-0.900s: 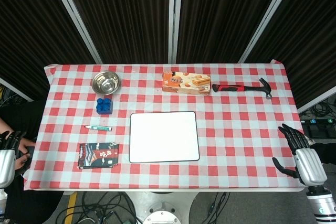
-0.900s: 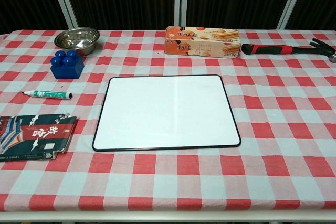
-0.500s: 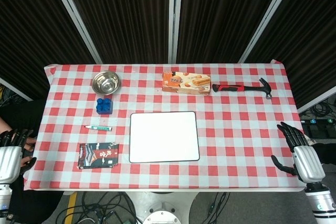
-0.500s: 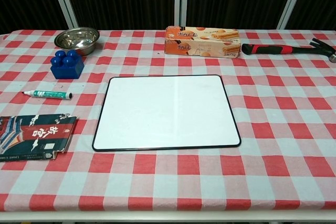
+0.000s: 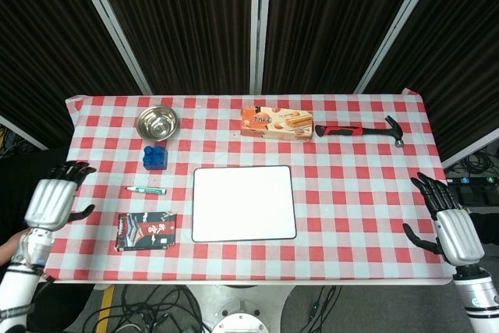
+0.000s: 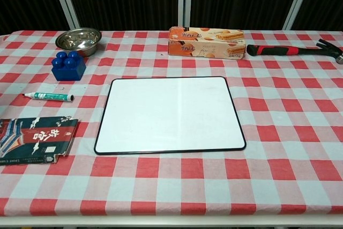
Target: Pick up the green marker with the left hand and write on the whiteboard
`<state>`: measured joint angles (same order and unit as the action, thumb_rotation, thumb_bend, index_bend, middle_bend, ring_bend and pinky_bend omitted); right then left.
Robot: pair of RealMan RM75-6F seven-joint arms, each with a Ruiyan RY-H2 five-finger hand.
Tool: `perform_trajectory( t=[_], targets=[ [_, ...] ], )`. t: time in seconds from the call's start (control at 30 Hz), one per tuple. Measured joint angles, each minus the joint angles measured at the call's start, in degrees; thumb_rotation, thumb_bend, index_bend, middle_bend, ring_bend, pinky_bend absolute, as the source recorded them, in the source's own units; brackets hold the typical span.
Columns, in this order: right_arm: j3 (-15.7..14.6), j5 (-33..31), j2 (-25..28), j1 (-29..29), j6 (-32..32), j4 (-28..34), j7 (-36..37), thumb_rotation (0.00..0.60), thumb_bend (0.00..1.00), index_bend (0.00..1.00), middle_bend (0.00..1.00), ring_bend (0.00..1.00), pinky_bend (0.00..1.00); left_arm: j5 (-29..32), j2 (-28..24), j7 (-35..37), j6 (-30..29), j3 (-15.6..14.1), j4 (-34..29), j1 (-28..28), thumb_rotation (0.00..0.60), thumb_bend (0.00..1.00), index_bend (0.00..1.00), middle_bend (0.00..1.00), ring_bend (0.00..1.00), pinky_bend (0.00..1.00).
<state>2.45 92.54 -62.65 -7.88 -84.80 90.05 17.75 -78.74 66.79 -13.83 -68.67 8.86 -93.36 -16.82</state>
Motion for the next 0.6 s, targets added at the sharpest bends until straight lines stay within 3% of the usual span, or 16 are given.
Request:
perform_trajectory(
  t=[0.1, 0.23, 0.33, 0.6],
  targets=[
    [0.0, 0.1, 0.0, 0.0, -0.1, 0.1, 0.0, 0.600, 0.23, 0.00, 0.00, 0.00, 0.00, 3.0, 3.2, -3.1, 5.4, 1.4, 2.5, -4.9, 0.600, 0.18, 0.35, 0.30, 0.40, 0.70],
    [-0.2, -0.6, 0.5, 0.4, -0.2, 0.4, -0.3, 0.600, 0.24, 0.00, 0.00, 0.00, 0.00, 7.8, 8.9, -10.7, 8.6, 2.7, 6.4, -9.4, 0.600, 0.18, 0.37, 0.38, 0.59, 0.89],
    [-0.2, -1.2, 0.7, 0.9, -0.6, 0.6, -0.5, 0.600, 0.24, 0.00, 0.00, 0.00, 0.00, 12.5, 13.8, -16.9, 10.1, 3.2, 9.6, -12.3, 0.600, 0.19, 0.38, 0.41, 0.66, 0.95],
    [0.1, -1.8, 0.3, 0.6, 0.0, 0.0, -0.6, 0.600, 0.23, 0.00, 0.00, 0.00, 0.00, 21.9, 22.2, -29.8, 12.3, 1.9, 16.4, -17.4, 0.600, 0.23, 0.42, 0.42, 0.68, 0.96]
  ],
)
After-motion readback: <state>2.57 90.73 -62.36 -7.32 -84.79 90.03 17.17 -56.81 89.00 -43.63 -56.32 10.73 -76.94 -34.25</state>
